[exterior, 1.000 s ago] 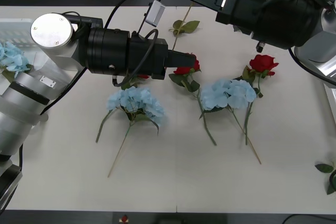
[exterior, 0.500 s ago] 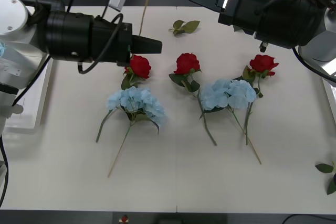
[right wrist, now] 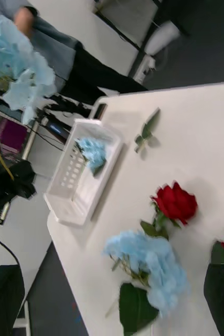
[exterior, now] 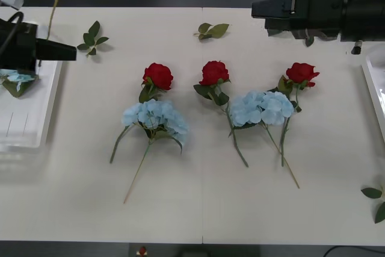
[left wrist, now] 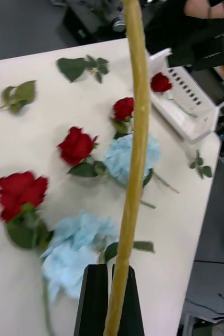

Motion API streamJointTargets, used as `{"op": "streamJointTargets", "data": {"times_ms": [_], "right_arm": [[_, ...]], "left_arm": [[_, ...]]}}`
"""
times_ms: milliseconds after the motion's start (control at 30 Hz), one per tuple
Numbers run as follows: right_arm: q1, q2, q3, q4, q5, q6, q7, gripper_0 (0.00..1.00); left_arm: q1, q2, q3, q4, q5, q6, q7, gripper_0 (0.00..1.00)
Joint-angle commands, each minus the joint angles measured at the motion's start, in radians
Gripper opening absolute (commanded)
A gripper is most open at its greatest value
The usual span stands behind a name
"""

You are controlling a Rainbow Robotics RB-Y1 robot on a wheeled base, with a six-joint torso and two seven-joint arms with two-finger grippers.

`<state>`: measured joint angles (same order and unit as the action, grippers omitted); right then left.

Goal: Put the red flowers into the right box and the blue flowers into the left box

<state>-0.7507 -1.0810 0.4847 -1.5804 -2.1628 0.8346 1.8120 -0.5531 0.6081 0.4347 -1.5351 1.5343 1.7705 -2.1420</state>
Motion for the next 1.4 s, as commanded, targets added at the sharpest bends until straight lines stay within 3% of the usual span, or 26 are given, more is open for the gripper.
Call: {"op": "streamJointTargets", "data": {"times_ms": [33, 367, 567, 1000, 1400], "right_arm": [[-0.068, -0.053, 0.002, -0.021, 0.187, 0.118, -0.246, 1.00], [-0.121, -0.045, 0.002, 0.079, 0.531, 0.445, -0.645, 1.00], [-0.121, -0.014, 0.002, 0.169, 0.647, 0.517, -0.775, 1.00], [-0.119, 0.098, 0.003, 0.375, 0.853, 0.475, -0.830, 1.00], [-0.122, 0.174, 0.138, 0.471, 0.945, 0.325, -0.783, 1.00]], "left_arm": [[0.022, 0.105, 0.087, -0.026, -0.108, 0.073, 0.022, 0.00], [0.110, 0.282, 0.185, -0.026, -0.410, 0.056, -0.024, 0.00], [0.154, 0.331, 0.208, 0.000, -0.572, 0.017, -0.039, 0.00], [0.159, 0.358, 0.079, 0.204, -0.799, -0.095, -0.050, 0.00], [0.159, 0.357, -0.093, 0.332, -0.826, -0.243, -0.018, 0.00]]}}
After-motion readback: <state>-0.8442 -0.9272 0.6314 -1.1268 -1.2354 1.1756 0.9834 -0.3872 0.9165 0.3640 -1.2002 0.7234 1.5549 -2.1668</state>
